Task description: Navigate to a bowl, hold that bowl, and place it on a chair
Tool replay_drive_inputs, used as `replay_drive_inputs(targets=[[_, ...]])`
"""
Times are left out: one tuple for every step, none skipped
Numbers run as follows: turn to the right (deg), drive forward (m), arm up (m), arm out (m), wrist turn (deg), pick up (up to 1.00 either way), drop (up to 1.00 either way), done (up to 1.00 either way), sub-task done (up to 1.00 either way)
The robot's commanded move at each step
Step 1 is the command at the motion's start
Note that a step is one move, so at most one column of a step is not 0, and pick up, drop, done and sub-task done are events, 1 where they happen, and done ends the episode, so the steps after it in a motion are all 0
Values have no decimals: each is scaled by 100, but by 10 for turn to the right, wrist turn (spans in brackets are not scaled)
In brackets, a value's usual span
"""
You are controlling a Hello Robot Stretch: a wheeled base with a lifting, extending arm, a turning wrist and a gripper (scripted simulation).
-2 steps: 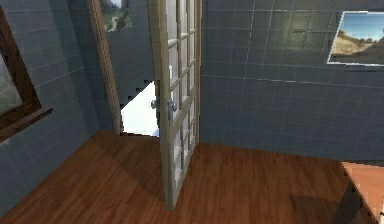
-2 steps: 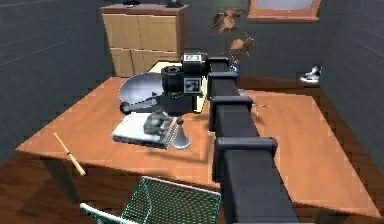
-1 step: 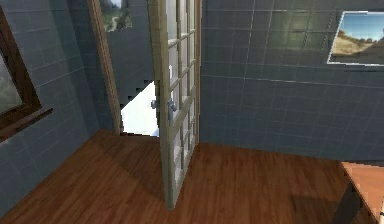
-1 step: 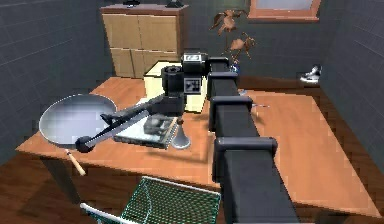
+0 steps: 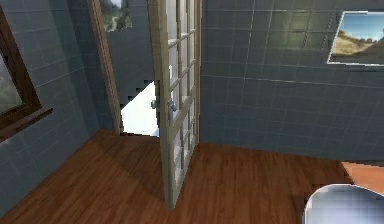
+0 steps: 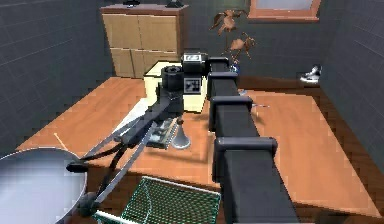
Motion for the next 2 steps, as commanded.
replay_drive_inputs(targets=[[0,0,0,0,-30,0,0,0,0],[0,0,0,-24,0,0,0,0,0]])
